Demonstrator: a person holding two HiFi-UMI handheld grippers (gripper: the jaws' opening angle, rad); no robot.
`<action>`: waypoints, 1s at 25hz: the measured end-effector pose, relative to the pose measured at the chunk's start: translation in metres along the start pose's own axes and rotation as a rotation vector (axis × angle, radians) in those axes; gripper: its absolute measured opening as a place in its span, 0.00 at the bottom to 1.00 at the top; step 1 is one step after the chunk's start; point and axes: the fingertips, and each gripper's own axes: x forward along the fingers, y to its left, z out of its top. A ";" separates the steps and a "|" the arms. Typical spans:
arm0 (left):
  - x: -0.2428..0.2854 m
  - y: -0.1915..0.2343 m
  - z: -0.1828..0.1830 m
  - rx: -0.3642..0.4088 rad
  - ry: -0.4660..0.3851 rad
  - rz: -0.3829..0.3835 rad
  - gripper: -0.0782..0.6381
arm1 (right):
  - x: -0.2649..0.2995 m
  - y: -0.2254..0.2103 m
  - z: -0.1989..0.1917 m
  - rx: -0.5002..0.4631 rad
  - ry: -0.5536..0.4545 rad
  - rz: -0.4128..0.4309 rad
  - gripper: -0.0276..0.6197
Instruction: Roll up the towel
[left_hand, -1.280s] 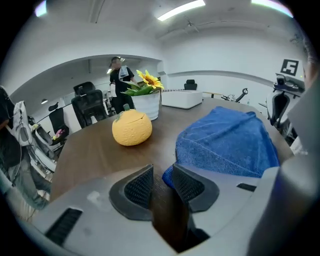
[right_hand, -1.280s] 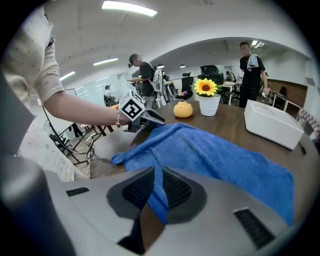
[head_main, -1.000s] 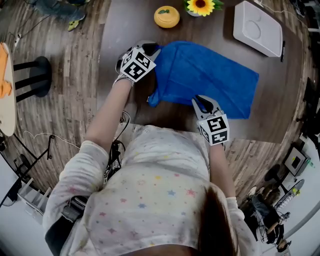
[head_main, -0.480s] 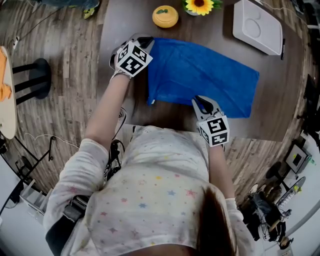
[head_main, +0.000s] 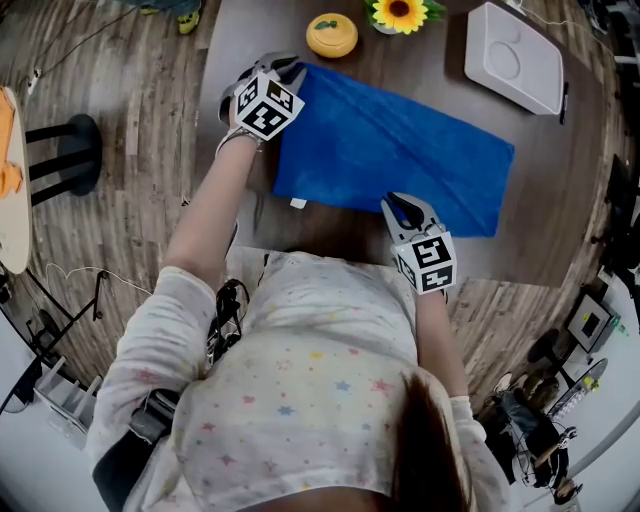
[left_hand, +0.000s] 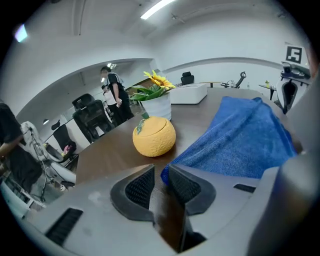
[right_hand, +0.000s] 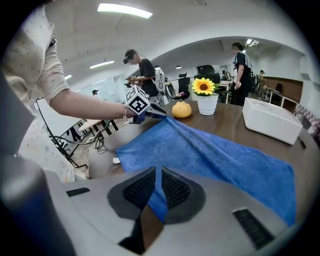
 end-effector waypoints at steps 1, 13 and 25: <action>-0.003 0.002 0.000 -0.013 -0.009 0.006 0.21 | 0.000 0.000 0.001 -0.005 -0.001 0.004 0.11; -0.022 0.007 0.000 -0.083 -0.044 -0.014 0.27 | 0.043 0.071 0.046 -0.130 -0.029 0.222 0.12; 0.001 -0.010 -0.004 -0.031 -0.027 -0.165 0.27 | 0.139 0.165 0.038 -0.294 0.089 0.372 0.28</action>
